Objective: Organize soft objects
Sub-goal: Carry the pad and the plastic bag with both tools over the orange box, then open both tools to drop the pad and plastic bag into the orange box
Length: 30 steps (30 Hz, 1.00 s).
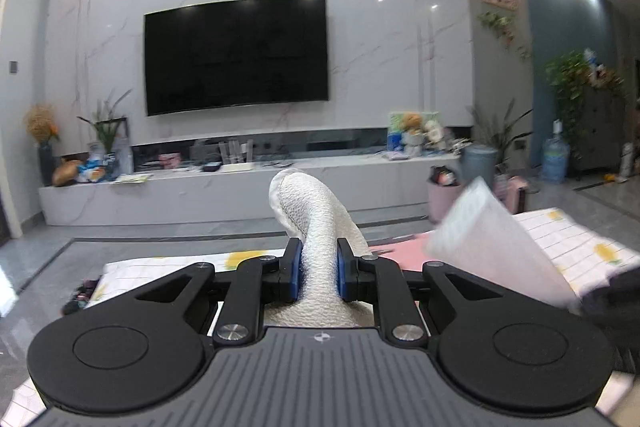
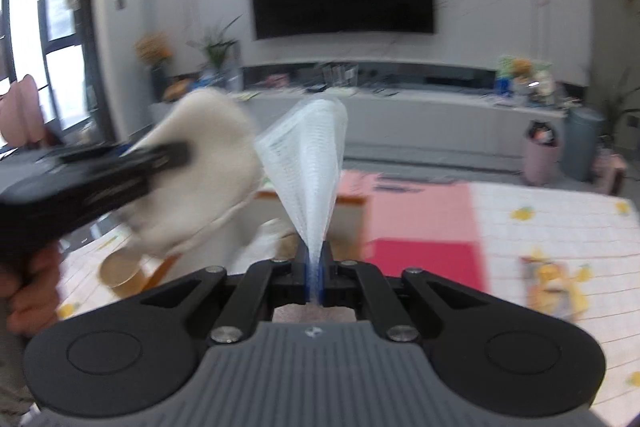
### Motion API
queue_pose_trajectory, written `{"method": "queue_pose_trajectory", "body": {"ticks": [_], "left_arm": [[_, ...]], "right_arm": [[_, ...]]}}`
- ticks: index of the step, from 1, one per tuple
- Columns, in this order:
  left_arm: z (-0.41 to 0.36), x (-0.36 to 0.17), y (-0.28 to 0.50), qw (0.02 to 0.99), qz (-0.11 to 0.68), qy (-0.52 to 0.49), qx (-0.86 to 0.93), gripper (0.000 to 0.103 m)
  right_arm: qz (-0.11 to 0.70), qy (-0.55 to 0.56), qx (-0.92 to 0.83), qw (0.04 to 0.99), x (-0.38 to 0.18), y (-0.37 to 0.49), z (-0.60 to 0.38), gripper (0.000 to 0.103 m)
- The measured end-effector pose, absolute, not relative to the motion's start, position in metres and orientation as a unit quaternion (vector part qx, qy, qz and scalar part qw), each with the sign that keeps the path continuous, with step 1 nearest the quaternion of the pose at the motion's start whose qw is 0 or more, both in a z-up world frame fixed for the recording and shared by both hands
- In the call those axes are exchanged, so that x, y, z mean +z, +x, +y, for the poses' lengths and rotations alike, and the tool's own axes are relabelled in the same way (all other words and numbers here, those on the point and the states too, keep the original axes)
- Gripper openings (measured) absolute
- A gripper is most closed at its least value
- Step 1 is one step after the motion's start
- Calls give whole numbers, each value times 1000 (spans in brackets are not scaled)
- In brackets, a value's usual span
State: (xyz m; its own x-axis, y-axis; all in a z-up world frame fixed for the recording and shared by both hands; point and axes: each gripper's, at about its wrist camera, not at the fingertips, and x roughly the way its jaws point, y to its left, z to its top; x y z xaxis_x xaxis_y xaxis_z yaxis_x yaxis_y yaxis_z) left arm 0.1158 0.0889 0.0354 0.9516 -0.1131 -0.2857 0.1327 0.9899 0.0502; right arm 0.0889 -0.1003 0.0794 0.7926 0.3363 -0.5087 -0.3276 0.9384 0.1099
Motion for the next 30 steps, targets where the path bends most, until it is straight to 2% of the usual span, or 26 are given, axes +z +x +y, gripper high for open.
{"method": "queue_pose_trajectory", "body": {"ticks": [7,16,18,20,21,22,25,30], "left_arm": [[107,-3,171,973,226,-6,-43,19],[117,-25,193,963,269,23,-21,22],[124,-27,194,961,276,14,-13,30],[132,-30,197,955,296,3,-10,58],[136,-30,198,954,301,-7,-12,65],[140,-30,197,952,304,-18,-16,79],[149,-20,194,948,313,-49,-24,87],[151,8,184,943,326,-47,-42,88]], "right_arm": [[284,14,181,942,28,99,-76,0],[287,17,175,942,9,80,-98,0],[285,20,183,941,10,83,-97,0],[285,15,189,940,9,83,-95,0],[285,14,188,940,9,84,-95,0],[287,12,190,939,8,83,-93,0],[291,7,193,937,7,81,-89,0],[295,13,188,937,8,84,-91,0]]}}
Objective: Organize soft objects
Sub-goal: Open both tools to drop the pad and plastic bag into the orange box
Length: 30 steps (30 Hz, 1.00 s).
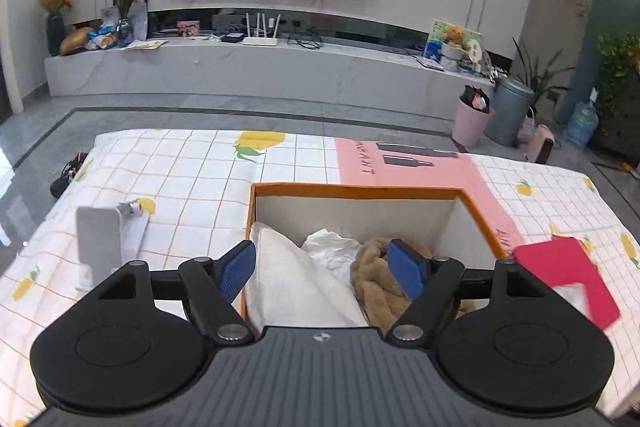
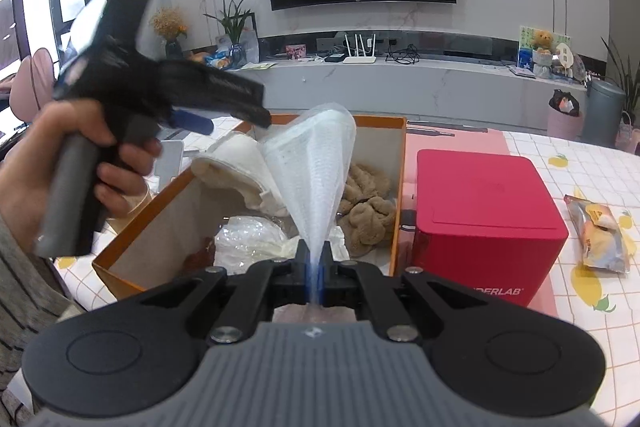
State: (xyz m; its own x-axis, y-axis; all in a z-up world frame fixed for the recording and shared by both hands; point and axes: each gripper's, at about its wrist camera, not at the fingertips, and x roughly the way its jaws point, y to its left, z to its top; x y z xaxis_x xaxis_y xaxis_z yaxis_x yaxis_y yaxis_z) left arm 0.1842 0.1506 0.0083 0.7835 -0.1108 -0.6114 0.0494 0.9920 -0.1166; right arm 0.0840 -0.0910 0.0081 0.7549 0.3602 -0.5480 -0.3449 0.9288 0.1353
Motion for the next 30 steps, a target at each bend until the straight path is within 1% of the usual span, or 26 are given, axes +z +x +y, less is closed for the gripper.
{"method": "queue_pose_trajectory", "body": {"ticks": [6,10,12,13,14,15,16,17,18,19,22,25,28,29,30], "left_arm": [[146,30,172,953,303,18,-15,88],[148,16,179,947,304,-9,-103,88],[147,0,188,937,324,-31,-131,76],[145,-10,196,925,352,-38,-137,58],[144,-21,206,913,383,-46,-133,44],[143,-31,214,904,407,-51,-119,38],[142,-42,220,898,425,-54,-100,27],[140,-50,223,896,433,-45,-86,10],[136,-57,225,893,442,-31,-78,5],[130,-63,226,890,450,-9,-73,5],[110,-73,225,876,478,44,-56,5],[109,-85,229,853,518,30,-56,5],[107,-86,227,851,521,25,-51,7],[108,-81,223,856,513,14,-53,20],[110,-76,221,859,508,4,-60,31]], "right_arm": [[304,-3,172,937,13,88,-87,0],[324,-14,162,932,23,99,-81,1],[320,-16,156,934,31,99,-79,1],[316,-15,154,936,34,97,-78,2],[313,-17,156,937,36,94,-77,2],[309,-20,156,938,38,91,-75,2],[306,-24,156,939,39,89,-74,2],[305,-27,157,939,40,87,-73,2],[301,-28,156,940,41,86,-72,4],[297,-28,156,942,42,84,-72,6],[297,-41,155,941,43,84,-71,6],[303,-49,148,940,41,87,-72,6],[323,-49,145,934,39,95,-75,3],[333,-48,144,931,38,98,-75,3],[343,-49,146,927,37,102,-75,3]]}}
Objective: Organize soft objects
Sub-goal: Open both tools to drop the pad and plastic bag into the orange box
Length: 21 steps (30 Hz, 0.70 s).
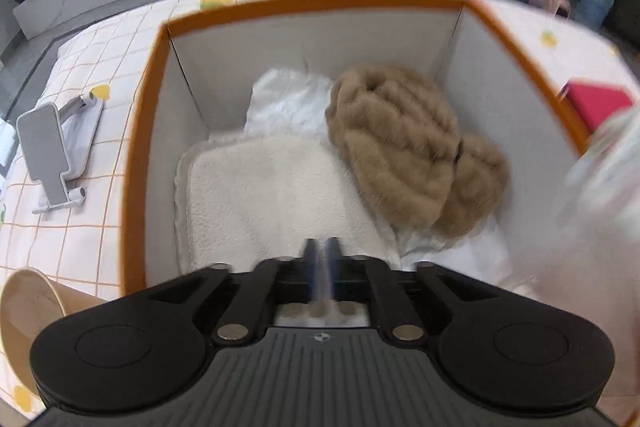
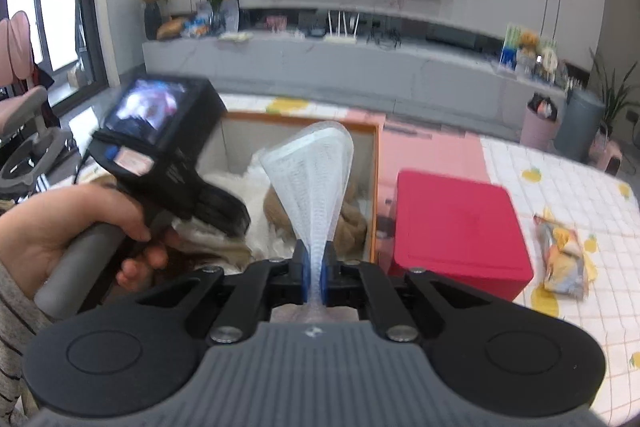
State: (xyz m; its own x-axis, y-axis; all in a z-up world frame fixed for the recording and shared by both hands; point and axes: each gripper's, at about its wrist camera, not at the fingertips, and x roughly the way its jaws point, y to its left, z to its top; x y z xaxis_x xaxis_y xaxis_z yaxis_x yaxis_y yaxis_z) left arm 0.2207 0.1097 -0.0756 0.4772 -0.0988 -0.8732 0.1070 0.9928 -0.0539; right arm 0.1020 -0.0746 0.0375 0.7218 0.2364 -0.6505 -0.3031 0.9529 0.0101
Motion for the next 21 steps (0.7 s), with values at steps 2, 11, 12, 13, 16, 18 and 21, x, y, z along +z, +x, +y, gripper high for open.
{"method": "queue_pose_trajectory", "body": {"ticks": [2,11,12,13,16,18,21], "left_arm": [[114,-60,216,865,495,-18,-84,59],[119,11,191,920,388,15,-45,75],[120,11,192,921,388,14,-45,75],[122,11,193,920,389,9,-48,75],[129,14,195,920,390,-3,-37,74],[132,18,191,925,379,2,-36,74],[136,26,187,929,369,0,-34,74]], "right_arm": [[361,-59,148,919,37,107,-73,3],[440,-108,130,882,18,135,-58,8],[453,-114,126,875,14,138,-56,14],[464,-117,119,870,11,141,-55,27],[476,-109,138,862,16,139,-52,62],[468,-128,152,861,25,133,-49,71],[438,-177,153,868,39,124,-40,78]]}}
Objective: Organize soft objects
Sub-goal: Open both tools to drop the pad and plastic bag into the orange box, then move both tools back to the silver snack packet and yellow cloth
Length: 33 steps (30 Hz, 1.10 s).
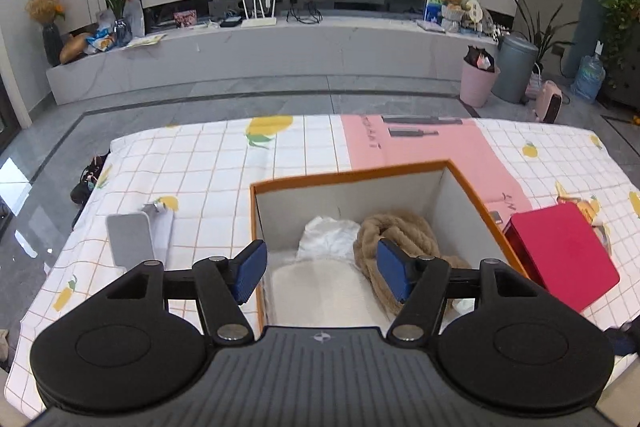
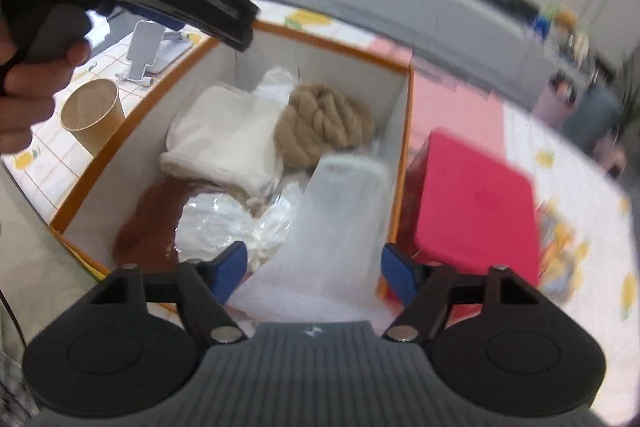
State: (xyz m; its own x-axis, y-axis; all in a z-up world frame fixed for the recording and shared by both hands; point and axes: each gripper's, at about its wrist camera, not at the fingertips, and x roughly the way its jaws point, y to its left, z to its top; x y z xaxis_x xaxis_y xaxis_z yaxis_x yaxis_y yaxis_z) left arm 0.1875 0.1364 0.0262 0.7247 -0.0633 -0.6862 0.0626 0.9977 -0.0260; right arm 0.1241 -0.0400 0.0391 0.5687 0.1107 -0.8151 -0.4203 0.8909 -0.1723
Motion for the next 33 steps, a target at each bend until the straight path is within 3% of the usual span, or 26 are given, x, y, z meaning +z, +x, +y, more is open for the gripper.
{"method": "queue_pose_trajectory", "body": {"ticks": [3,7,9,12,14,20,27,28,31,33], "left_arm": [[140,30,187,929,368,-10,-39,74],[141,32,187,930,365,-14,-41,74],[141,32,187,930,366,-15,-42,74],[141,31,188,928,369,-20,-45,74],[141,29,188,925,376,-23,-47,74],[138,30,186,926,374,-18,-52,74],[138,27,189,924,378,-19,-50,74],[139,26,189,924,380,-20,-50,74],[139,25,190,923,381,-19,-46,74],[138,26,188,927,374,-10,-37,74]], "right_arm": [[425,-204,159,868,48,126,-32,88],[425,-194,172,867,60,131,-31,88],[423,-184,187,868,67,132,-32,83],[426,-178,211,862,71,132,-31,55],[444,-193,209,849,65,137,-26,28],[495,-214,182,822,28,164,-20,7],[525,-243,176,797,0,174,-17,8],[525,-239,174,798,1,175,-18,11],[516,-217,168,811,9,174,-21,43],[507,-208,169,819,14,172,-22,43]]}}
